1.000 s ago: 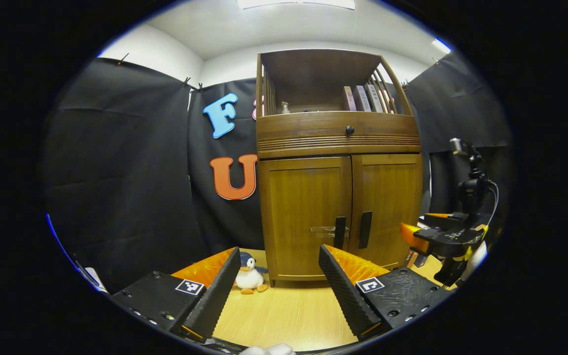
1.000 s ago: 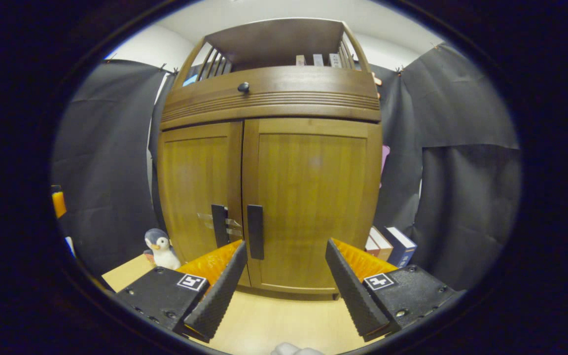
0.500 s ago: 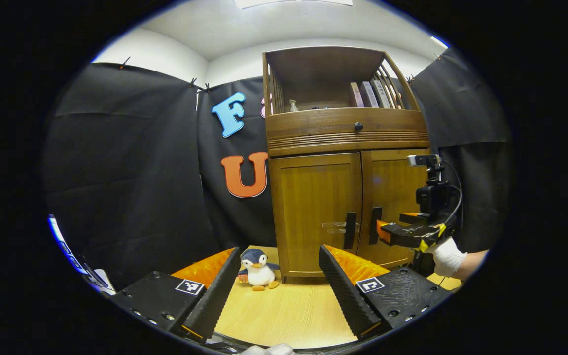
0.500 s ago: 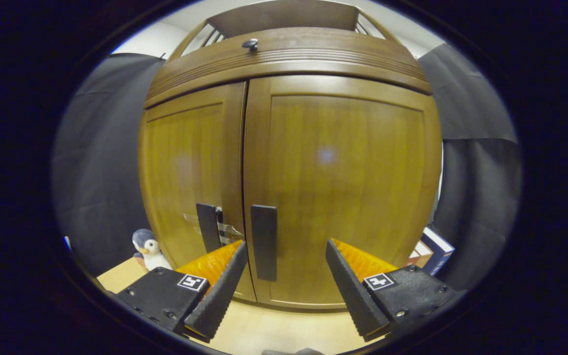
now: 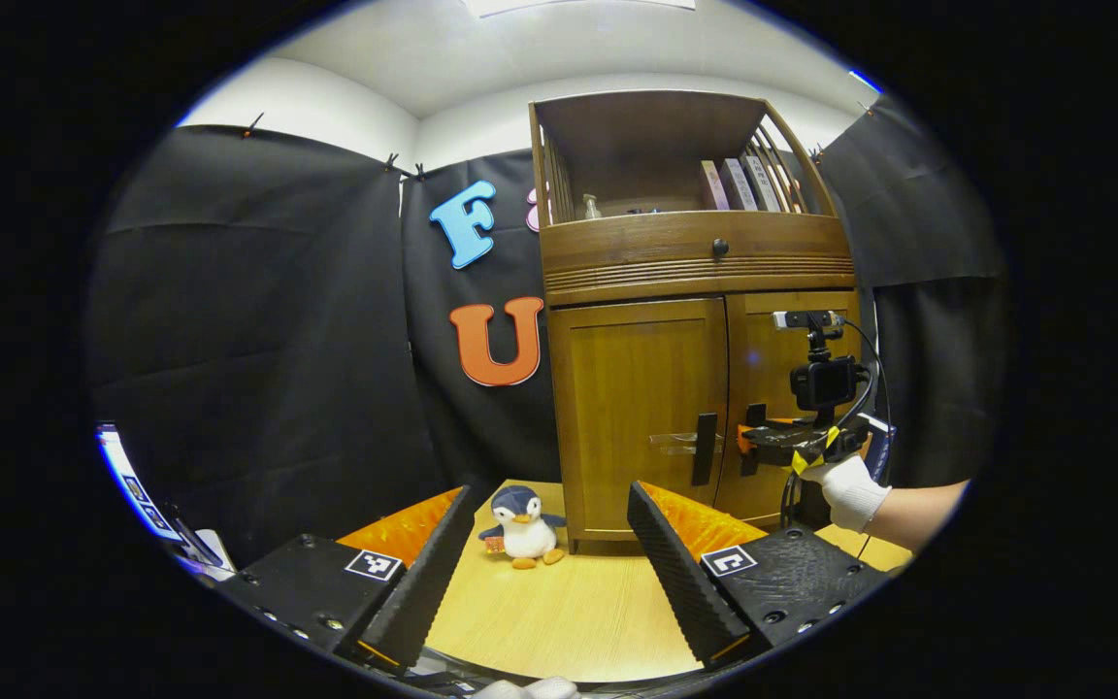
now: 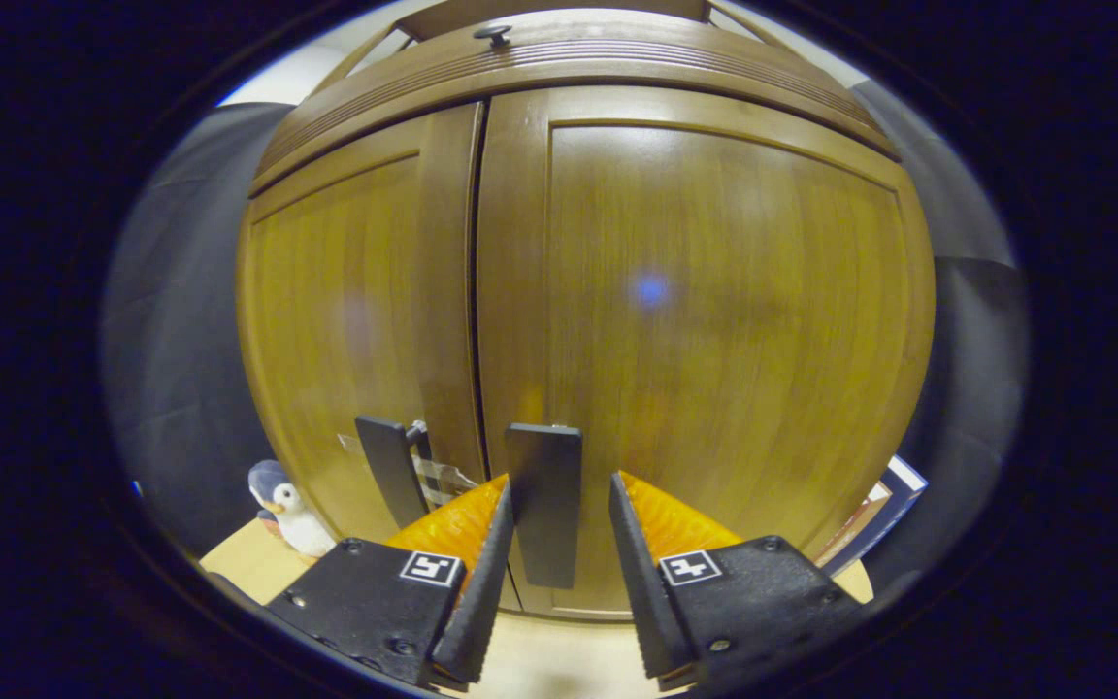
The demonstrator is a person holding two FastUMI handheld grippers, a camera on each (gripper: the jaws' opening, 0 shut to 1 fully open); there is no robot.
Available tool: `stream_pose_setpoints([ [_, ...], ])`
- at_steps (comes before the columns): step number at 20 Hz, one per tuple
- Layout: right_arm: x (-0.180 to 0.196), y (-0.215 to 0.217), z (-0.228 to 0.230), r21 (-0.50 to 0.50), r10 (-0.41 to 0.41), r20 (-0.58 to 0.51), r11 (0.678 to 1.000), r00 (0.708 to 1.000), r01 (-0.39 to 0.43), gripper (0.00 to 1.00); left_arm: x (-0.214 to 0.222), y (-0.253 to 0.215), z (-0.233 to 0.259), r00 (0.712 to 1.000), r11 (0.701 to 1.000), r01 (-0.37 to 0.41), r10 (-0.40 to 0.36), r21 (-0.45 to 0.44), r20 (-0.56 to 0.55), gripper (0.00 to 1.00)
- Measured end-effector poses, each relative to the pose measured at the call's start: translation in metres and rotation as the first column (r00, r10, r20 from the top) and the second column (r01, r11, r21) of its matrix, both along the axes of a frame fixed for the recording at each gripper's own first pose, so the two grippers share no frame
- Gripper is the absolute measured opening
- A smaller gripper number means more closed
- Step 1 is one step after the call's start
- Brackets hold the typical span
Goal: Open the right door of the double-door shoe cabinet with the right hand, and open the left door with the left hand.
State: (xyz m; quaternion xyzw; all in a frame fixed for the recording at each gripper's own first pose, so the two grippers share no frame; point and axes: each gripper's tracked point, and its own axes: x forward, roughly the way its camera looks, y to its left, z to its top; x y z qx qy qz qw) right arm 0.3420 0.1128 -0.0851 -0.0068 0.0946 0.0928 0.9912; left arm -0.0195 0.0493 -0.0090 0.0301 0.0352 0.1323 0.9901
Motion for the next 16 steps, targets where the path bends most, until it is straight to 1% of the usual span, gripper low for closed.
stream_pose_setpoints([
  [1,0.002,0.002,-0.002,0.005,-0.004,-0.016,1.0,1.0,0.004,0.56,-0.002,0.002,0.001,1.0,1.0,-0.004,0.004,0.006,0.003,0.96],
  [2,0.003,0.006,-0.003,0.014,-0.003,-0.028,1.0,1.0,0.003,0.55,-0.003,0.005,0.001,1.0,1.0,-0.009,0.008,0.01,0.006,0.96],
  [3,0.003,0.007,-0.004,0.017,0.001,-0.035,1.0,0.999,-0.001,0.48,-0.003,0.007,0.001,1.0,1.0,-0.012,0.012,0.01,0.012,1.0],
  [4,0.005,0.005,-0.004,0.006,-0.011,-0.03,1.0,0.999,0.011,0.43,-0.005,0.01,0.001,1.0,1.0,-0.016,0.015,0.009,0.016,0.96],
  [5,0.005,0.003,-0.004,-0.003,-0.018,-0.029,1.0,0.999,0.018,0.38,-0.005,0.011,0.0,1.0,1.0,-0.018,0.018,0.005,0.018,0.96],
  [6,0.005,0.003,-0.004,0.0,-0.021,-0.028,1.0,0.999,0.021,0.37,-0.005,0.012,0.001,1.0,1.0,-0.018,0.018,0.0,0.021,0.96],
  [7,0.004,0.005,-0.005,0.006,-0.022,-0.03,1.0,0.999,0.022,0.36,-0.006,0.012,0.002,1.0,1.0,-0.017,0.017,-0.004,0.024,1.0],
  [8,0.004,0.004,-0.005,0.003,-0.018,-0.034,1.0,0.999,0.018,0.36,-0.006,0.012,0.001,1.0,1.0,-0.012,0.012,-0.007,0.027,0.96],
  [11,0.001,0.002,-0.006,-0.005,-0.005,-0.045,1.0,0.999,0.005,0.33,-0.009,0.013,0.001,0.999,1.0,-0.001,0.001,-0.003,0.038,0.96],
  [12,-0.002,0.001,-0.007,-0.013,0.002,-0.045,1.0,0.999,-0.002,0.32,-0.009,0.012,0.0,0.999,1.0,0.004,-0.004,-0.005,0.039,1.0],
  [13,-0.008,0.0,-0.008,-0.015,0.012,-0.047,1.0,0.999,-0.012,0.31,-0.009,0.011,-0.001,0.999,1.0,0.01,-0.01,-0.009,0.043,0.96],
  [16,-0.024,-0.003,-0.01,-0.015,0.037,-0.057,0.999,0.998,-0.038,0.31,-0.009,0.007,-0.004,0.998,0.999,0.036,-0.035,-0.023,0.047,0.96],
])
